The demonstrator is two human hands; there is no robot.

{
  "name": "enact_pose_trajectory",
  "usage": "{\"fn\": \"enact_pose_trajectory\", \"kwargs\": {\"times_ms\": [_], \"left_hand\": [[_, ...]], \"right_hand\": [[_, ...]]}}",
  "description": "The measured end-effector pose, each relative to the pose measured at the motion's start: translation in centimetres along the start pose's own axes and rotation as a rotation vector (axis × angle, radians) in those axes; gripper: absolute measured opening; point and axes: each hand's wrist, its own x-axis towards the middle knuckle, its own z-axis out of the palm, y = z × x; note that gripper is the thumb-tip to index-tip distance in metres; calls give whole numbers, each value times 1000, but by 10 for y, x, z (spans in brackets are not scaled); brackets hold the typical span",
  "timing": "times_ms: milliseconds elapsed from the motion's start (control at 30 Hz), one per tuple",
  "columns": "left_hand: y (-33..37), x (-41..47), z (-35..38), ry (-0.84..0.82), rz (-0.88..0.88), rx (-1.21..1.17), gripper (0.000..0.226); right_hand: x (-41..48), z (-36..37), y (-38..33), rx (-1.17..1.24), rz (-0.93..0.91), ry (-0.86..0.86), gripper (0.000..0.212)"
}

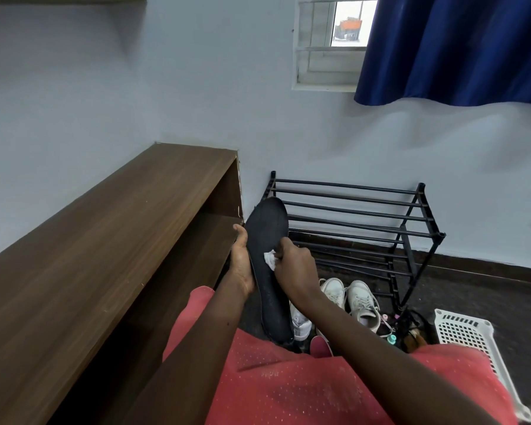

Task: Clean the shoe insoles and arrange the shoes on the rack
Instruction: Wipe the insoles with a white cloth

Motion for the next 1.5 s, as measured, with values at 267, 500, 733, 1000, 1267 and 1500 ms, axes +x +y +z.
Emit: {"fn": "enact_pose_trajectory", "kwargs": {"times_ms": [267, 500, 733, 1000, 1267, 1500], "left_hand": [[-11, -7, 7, -33, -39, 36, 77], [-13, -14, 13, -86, -64, 46, 71], [-11, -13, 16, -29, 7, 33, 60], [-13, -19, 18, -131, -91, 27, 74], [-11, -11, 14, -51, -30, 37, 74], [0, 1, 5, 56, -36, 23, 92]], "right_hand": [[38, -9, 6, 84, 20, 190, 28], [58, -19, -4, 209, 28, 272, 29], [45, -8, -17, 65, -255, 94, 35], [60, -26, -9, -16, -10, 224, 28], [35, -13, -8, 214, -83, 209, 43], [-15, -9, -14, 189, -220, -8, 46]]}}
